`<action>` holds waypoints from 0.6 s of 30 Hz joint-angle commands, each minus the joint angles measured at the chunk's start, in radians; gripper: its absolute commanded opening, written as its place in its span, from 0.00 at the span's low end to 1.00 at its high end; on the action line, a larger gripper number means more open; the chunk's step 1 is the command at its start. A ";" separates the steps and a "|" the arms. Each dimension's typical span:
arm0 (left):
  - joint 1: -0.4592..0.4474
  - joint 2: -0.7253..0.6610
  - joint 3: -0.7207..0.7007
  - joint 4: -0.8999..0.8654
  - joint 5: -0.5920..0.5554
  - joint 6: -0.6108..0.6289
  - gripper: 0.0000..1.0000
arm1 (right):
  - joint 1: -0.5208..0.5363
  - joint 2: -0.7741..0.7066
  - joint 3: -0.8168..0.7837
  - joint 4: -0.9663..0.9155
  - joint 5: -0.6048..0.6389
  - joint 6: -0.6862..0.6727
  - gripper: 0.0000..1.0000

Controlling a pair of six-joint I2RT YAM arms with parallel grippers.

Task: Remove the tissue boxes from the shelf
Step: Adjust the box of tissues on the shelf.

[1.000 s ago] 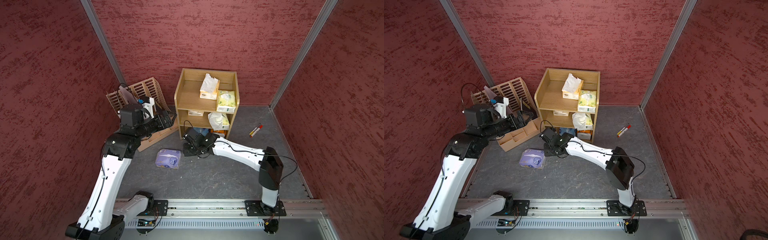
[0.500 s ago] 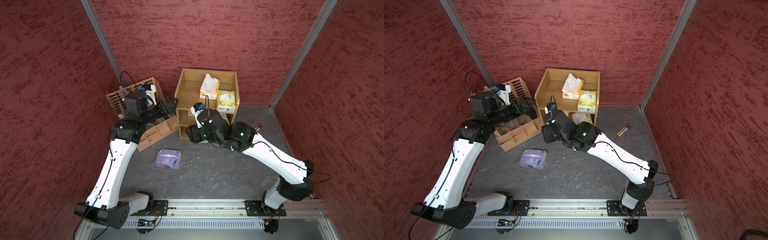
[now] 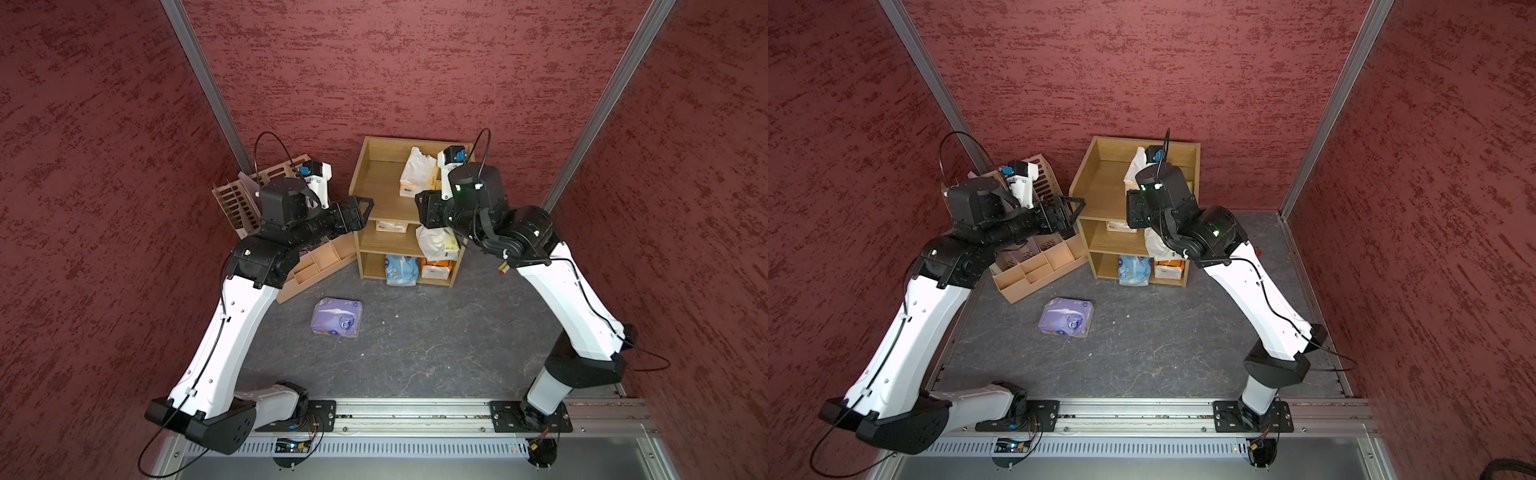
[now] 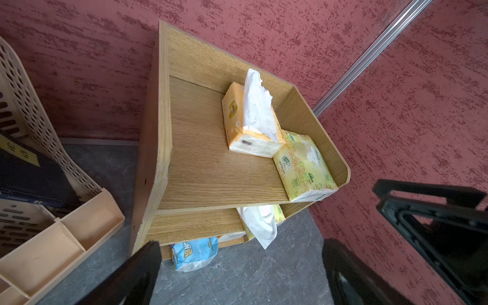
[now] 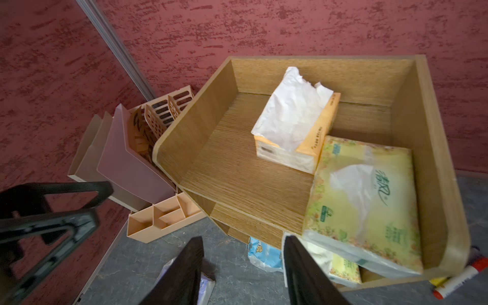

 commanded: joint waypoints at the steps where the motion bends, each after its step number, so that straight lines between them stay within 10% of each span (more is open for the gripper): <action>1: 0.022 -0.041 -0.025 -0.026 -0.002 0.037 1.00 | -0.040 0.074 0.107 -0.133 0.071 0.007 0.52; 18: 0.063 -0.052 -0.118 0.113 0.119 -0.047 1.00 | -0.073 0.169 0.054 -0.195 -0.001 0.000 0.58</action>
